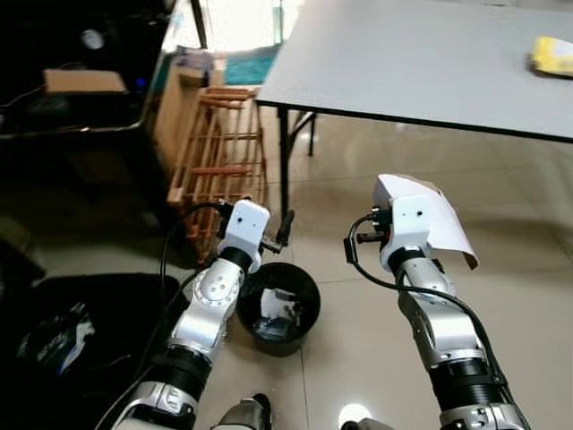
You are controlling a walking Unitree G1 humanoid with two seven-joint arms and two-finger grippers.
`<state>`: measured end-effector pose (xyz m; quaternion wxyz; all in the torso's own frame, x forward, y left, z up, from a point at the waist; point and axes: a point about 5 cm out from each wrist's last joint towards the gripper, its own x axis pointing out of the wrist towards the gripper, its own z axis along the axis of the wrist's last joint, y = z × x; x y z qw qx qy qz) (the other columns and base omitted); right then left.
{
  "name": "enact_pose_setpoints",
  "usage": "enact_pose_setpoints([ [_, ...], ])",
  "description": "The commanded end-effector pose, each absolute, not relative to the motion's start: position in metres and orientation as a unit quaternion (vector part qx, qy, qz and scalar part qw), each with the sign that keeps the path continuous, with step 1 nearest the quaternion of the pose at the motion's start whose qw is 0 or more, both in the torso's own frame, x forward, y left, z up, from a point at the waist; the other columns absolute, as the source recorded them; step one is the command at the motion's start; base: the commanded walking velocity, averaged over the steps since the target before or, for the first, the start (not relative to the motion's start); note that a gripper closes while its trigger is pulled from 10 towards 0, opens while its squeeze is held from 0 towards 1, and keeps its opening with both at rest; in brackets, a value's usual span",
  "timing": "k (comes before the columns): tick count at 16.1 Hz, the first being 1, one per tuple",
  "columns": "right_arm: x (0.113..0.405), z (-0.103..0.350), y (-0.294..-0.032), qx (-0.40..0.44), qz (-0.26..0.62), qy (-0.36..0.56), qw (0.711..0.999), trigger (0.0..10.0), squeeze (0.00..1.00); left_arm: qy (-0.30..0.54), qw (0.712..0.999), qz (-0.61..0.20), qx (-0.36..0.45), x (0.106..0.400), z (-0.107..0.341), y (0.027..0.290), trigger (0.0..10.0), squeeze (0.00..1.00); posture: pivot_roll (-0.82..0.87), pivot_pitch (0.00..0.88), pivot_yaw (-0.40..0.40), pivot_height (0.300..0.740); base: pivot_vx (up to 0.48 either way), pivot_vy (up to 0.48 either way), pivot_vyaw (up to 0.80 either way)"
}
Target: Picking trash to rubbish bin
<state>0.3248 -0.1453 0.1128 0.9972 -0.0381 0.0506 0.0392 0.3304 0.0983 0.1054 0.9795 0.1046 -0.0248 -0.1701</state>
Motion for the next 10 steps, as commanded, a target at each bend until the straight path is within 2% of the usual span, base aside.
enact_pose_setpoints([
  [1,0.3242,0.1140,-0.1444,-0.035,0.043,0.043,0.998,10.0,0.00,-0.017,0.980,-0.166,0.112,0.3289,0.1023,0.1023,10.0,0.00,-0.04,0.124,0.057,0.740,0.000,0.000,0.80],
  [10,0.3250,0.1144,-0.1447,-0.034,0.043,0.041,0.998,10.0,0.00,-0.012,0.980,-0.161,0.118,0.3301,0.1030,0.1030,10.0,0.00,-0.04,0.129,0.061,0.740,0.000,0.000,0.80],
])
